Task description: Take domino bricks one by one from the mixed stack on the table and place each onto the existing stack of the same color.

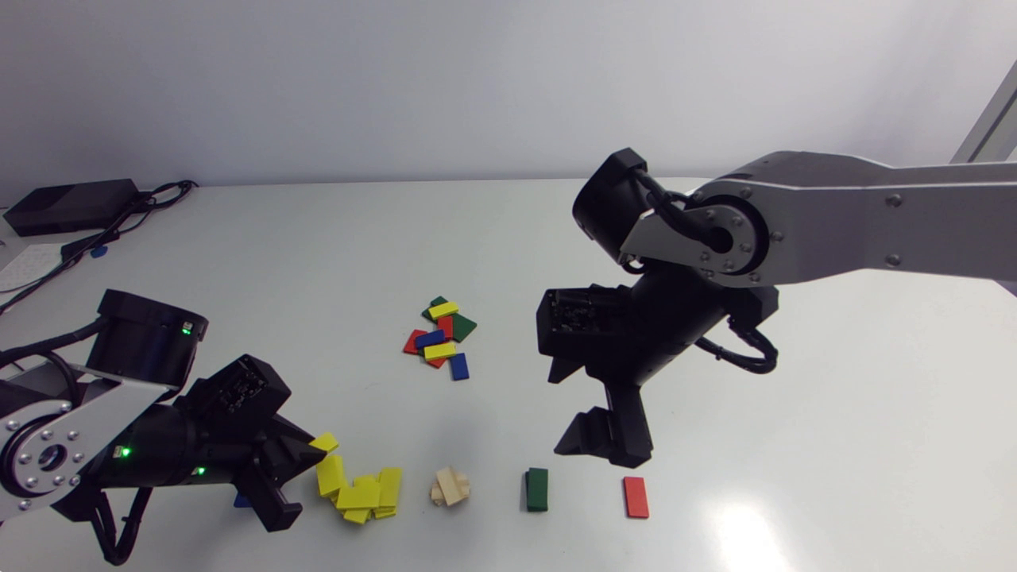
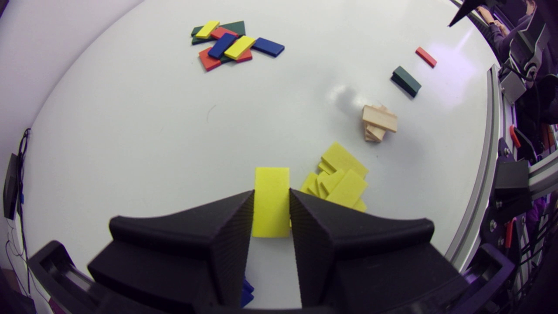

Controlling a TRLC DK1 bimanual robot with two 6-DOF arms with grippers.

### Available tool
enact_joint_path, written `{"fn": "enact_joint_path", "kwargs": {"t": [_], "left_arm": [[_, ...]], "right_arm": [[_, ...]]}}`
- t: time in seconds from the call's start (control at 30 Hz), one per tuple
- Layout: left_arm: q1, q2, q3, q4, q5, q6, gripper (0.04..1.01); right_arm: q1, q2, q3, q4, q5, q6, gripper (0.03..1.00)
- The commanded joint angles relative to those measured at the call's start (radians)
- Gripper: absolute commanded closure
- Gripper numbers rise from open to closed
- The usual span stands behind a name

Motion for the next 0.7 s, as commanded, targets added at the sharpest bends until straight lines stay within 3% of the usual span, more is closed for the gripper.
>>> {"fn": "enact_joint_path", "kwargs": {"t": [0.0,0.13,0.53,0.67], "left_arm": [[-0.022,-0.020,-0.030,-0.009,-0.014,-0.041,0.803],[-0.058,-0.009,-0.041,-0.007,-0.031,-0.072,0.802],[-0.064,0.073,-0.093,0.077,-0.036,-0.067,0.798],[-0.059,0.069,-0.095,0.079,-0.034,-0.067,0.798]], "right_arm": [[0.010,-0.023,-0.033,0.009,-0.005,0.017,0.070],[0.009,-0.036,-0.046,0.010,-0.005,0.017,0.070],[0.006,-0.061,-0.072,0.013,-0.007,0.009,0.070],[0.010,-0.061,-0.074,0.013,-0.007,0.012,0.070]]}}
